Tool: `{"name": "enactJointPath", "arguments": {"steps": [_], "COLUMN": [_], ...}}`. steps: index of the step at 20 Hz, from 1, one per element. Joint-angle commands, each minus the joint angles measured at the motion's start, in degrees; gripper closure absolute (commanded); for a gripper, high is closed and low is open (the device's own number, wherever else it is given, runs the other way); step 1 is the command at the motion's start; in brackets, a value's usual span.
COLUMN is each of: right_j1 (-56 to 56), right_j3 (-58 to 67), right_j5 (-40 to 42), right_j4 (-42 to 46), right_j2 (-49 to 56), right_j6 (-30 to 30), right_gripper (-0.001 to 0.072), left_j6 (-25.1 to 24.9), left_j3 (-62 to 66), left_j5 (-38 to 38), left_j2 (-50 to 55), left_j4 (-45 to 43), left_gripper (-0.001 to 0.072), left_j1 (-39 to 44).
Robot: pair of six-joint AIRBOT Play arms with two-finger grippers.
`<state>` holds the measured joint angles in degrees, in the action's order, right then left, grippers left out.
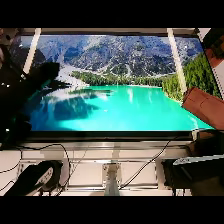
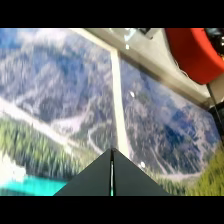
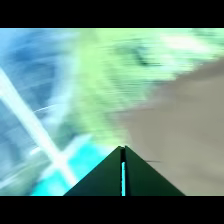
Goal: Fold the clothes and pants, and hang the long-sleeved shirts on hangers.
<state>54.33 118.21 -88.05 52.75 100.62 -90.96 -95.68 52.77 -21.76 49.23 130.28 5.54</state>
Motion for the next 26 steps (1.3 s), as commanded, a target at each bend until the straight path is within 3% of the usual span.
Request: {"name": "enactJointPath", "arguments": {"steps": [1, 5, 13, 26], "right_j1": [-9.2, -22.5, -40.1, -47.6], "right_j3": [0.0, 0.0, 0.0, 0.0], "right_j5": [1.8, 2.4, 2.6, 2.6], "right_j4": [-13.6, -13.5, -12.9, -12.9], "right_j2": [-3.5, -4.7, -4.7, -4.7], "right_j6": [0.6, 0.6, 0.6, 0.6], "right_gripper": [0.0698, 0.0697, 0.0695, 0.0695], "left_j6": [-2.7, -2.7, -2.7, -2.7], "left_j3": [8.7, 16.7, 16.8, 16.8], "left_j5": [-7.8, -17.1, -16.7, -16.6], "left_j2": [0.0, -0.3, -3.1, -3.1], "left_j4": [-2.8, -2.7, -2.6, -2.6], "left_gripper": [0.0700, 0.0699, 0.0698, 0.0698], "left_j1": [-1.9, -5.0, -5.1, -5.1]}}
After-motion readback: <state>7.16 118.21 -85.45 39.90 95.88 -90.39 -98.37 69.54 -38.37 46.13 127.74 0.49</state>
